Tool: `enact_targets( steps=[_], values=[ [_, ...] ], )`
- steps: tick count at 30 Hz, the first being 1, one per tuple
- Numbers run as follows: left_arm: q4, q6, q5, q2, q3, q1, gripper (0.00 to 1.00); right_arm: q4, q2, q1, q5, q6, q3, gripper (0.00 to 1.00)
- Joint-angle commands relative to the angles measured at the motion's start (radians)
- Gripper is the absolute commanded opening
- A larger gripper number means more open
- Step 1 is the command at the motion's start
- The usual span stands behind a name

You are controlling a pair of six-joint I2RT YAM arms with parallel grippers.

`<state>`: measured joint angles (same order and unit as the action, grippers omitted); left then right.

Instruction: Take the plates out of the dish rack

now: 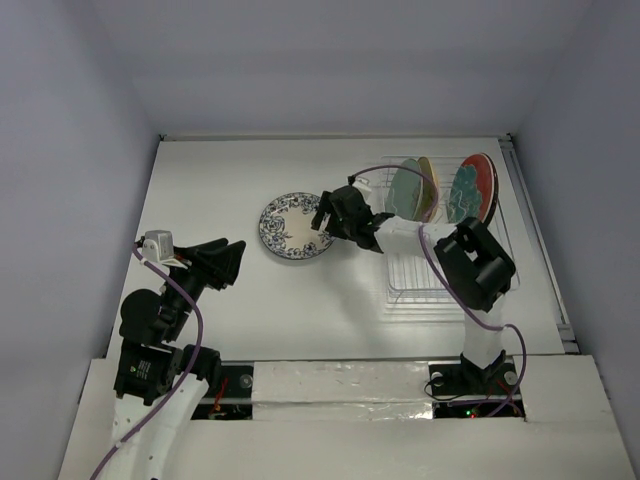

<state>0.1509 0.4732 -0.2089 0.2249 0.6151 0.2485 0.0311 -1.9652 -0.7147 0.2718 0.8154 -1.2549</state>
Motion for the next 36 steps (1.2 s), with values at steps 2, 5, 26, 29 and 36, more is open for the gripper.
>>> enact_targets(
  steps=[2,5,26,29,36],
  values=[
    [-0.036,0.004,0.0,-0.015,-0.003,-0.002,0.48,-0.028,0.129,-0.005,0.001,-0.076,-0.04,0.96],
    [-0.036,0.004,0.0,-0.021,-0.003,-0.002,0.48,-0.106,0.257,-0.005,0.05,-0.132,-0.038,0.94],
    [0.056,0.002,0.181,-0.007,0.058,0.048,0.18,-0.508,0.936,0.498,0.337,-0.403,0.18,0.33],
    [0.082,-0.024,0.198,0.007,0.068,0.048,0.24,-0.485,0.873,0.532,0.31,-0.389,0.19,0.39],
    [0.075,-0.016,0.213,-0.015,0.048,0.078,0.3,-0.433,0.801,0.575,0.306,-0.36,0.23,0.39]
  ],
)
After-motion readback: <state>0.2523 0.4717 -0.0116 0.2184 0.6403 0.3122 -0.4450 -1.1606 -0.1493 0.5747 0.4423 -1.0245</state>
